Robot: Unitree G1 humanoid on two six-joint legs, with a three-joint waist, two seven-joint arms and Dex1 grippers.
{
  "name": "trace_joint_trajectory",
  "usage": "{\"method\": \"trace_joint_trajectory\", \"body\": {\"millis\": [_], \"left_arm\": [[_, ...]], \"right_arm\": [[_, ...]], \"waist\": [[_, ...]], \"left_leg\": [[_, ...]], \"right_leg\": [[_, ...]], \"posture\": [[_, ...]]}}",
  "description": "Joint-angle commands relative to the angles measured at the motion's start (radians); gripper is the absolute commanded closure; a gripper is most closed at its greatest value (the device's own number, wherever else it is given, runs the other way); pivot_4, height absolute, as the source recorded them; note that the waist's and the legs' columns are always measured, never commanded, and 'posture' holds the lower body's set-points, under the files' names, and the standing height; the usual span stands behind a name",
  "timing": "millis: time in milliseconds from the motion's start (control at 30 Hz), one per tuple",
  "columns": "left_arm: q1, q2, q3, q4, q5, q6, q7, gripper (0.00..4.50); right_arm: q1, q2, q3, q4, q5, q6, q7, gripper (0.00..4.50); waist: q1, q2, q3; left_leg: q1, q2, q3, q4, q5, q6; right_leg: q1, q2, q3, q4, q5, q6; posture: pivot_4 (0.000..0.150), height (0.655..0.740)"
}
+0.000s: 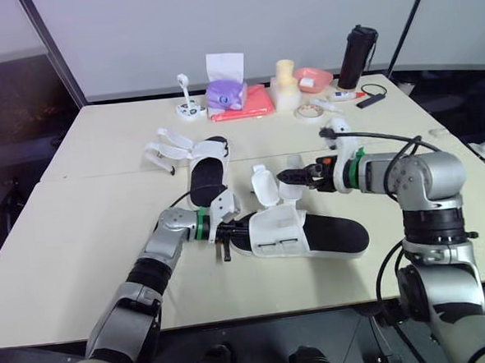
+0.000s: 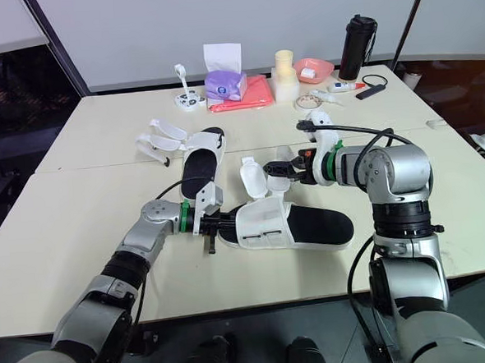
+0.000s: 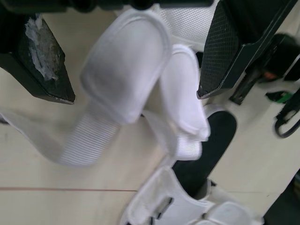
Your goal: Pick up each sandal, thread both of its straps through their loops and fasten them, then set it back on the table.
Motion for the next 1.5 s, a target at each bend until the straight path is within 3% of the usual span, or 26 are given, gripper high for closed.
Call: {"method": "trace_joint_trajectory", "body": {"millis": [33,500,767,867,1100,1133,1333,1433,1500], "left_arm": [[0.030,0.008,-0.035,0.022,0.037,0.018,-0.010,4.47],[0.046,0.004,-0.035,-0.003,0.036,0.018,0.008,4.47],[0.047,0.003,-0.033,-0.003,0.036,0.016,0.016,4.47],[0.047,0.004,-0.035,0.002,0.039,0.012,0.016,4.50],[0.038,0.001,-0.032,0.011,0.037,0.010,0.017,4.50],[0.037,0.000,-0.031,0.012,0.037,0.010,0.017,4.50],[0.029,-0.002,-0.029,0.019,0.036,0.011,0.014,4.50],[0.022,-0.002,-0.027,0.027,0.034,0.015,0.011,4.50],[0.017,-0.002,-0.025,0.033,0.034,0.015,0.009,4.50]], "right_arm": [[-0.036,0.029,-0.047,0.049,0.008,-0.016,-0.032,0.00],[-0.277,0.140,-0.250,0.543,0.074,-0.245,-0.074,0.00],[-0.333,0.137,-0.312,0.598,0.132,-0.281,-0.084,0.00],[-0.328,0.139,-0.311,0.567,0.153,-0.267,-0.085,0.77],[-0.279,0.136,-0.309,0.365,0.244,-0.172,-0.068,4.22],[-0.260,0.135,-0.311,0.296,0.274,-0.138,-0.067,4.44],[-0.084,0.083,-0.220,-0.166,0.427,-0.015,0.005,4.44],[0.093,-0.029,-0.108,-0.506,0.505,-0.051,0.152,4.44],[0.191,-0.092,-0.055,-0.635,0.511,-0.100,0.215,4.44]], "waist": [[0.000,0.000,0.000],[-0.002,0.000,0.000],[-0.003,0.000,0.000],[-0.003,0.000,0.000],[-0.002,0.000,0.000],[-0.001,0.000,0.000],[0.000,0.000,0.000],[0.003,0.000,0.000],[0.001,0.000,0.000]], "left_leg": [[0.000,0.000,0.000,0.000,0.000,0.000],[0.000,0.000,0.001,-0.001,0.000,0.000],[0.000,0.000,0.001,-0.001,0.000,0.000],[0.000,0.000,0.001,-0.001,0.000,0.000],[0.000,0.000,0.000,-0.001,0.000,0.000],[0.000,0.000,0.000,-0.001,0.000,0.000],[0.000,0.000,-0.001,-0.001,0.000,0.000],[-0.001,0.000,-0.001,-0.001,0.000,0.000],[-0.001,0.000,-0.001,-0.001,0.000,0.001]], "right_leg": [[0.000,0.000,0.000,0.000,0.000,0.000],[-0.001,0.000,0.000,0.001,0.000,0.000],[-0.001,0.000,0.000,0.001,0.000,0.000],[-0.001,0.000,0.000,0.001,0.000,0.000],[-0.001,0.000,0.000,0.001,0.000,0.000],[-0.001,0.000,0.000,0.001,0.000,0.000],[-0.001,0.000,0.000,0.001,0.000,0.000],[-0.001,0.000,-0.001,0.000,0.000,0.000],[-0.001,0.000,-0.001,-0.001,0.000,0.001]], "posture": [[0.150,0.7344],[0.150,0.7344],[0.150,0.7344],[0.150,0.7344],[0.150,0.7344],[0.150,0.7344],[0.150,0.7344],[0.150,0.7344],[0.150,0.7344]]}}
